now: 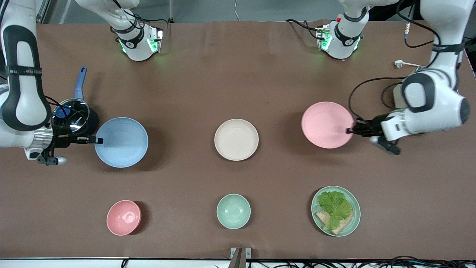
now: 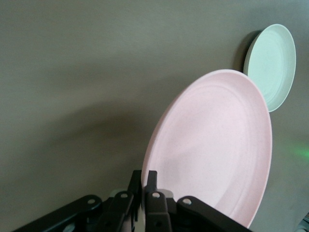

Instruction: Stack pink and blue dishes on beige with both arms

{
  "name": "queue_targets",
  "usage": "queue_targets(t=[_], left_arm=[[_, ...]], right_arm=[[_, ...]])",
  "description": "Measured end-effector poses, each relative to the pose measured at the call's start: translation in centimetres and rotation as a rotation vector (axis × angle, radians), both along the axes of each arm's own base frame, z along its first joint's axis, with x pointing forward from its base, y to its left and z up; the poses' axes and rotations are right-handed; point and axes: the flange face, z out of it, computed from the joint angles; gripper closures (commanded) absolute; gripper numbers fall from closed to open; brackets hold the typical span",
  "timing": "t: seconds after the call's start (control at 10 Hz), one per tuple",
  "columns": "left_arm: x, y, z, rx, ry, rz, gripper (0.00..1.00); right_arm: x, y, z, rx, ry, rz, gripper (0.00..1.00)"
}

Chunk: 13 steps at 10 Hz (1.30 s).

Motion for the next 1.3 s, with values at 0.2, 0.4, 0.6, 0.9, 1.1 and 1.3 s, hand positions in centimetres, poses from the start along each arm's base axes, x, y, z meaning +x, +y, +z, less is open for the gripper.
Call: queue_targets(t=[0.2,0.4,0.6,0.9,1.1,1.3], left_arm=[[-0.7,-8.6,-2.7,0.038,0.013,0.062,0.98],[-1.9,-16.0,-6.4,0.057,-0.030,0.125,0.98],[-2.8,-21.0,-8.2,0.031,-0.022,0.202,0.98],[-3.5,-25.3,-7.9,-0.016,-0.024,0.269,0.91],[-3.9,-27.1,-9.5,-0.041,-0.062,0.303,0.79],[-3.8,-27.7,-11.1,-0.048,-0.073,0.326,0.48]], right_arm=[[1.2,3.8,4.1,-0.048,-0.001,-0.043,0.99],[1.4,10.3,6.3,-0.108,0.020,-0.064,0.99],[0.9,16.3,7.0,-0.123,0.029,-0.076,0.99],[0.4,20.6,7.0,-0.119,0.031,-0.084,0.99],[0.2,21.3,6.2,-0.119,0.032,-0.082,0.99],[-0.1,21.8,5.4,-0.119,0.037,-0.076,0.99]])
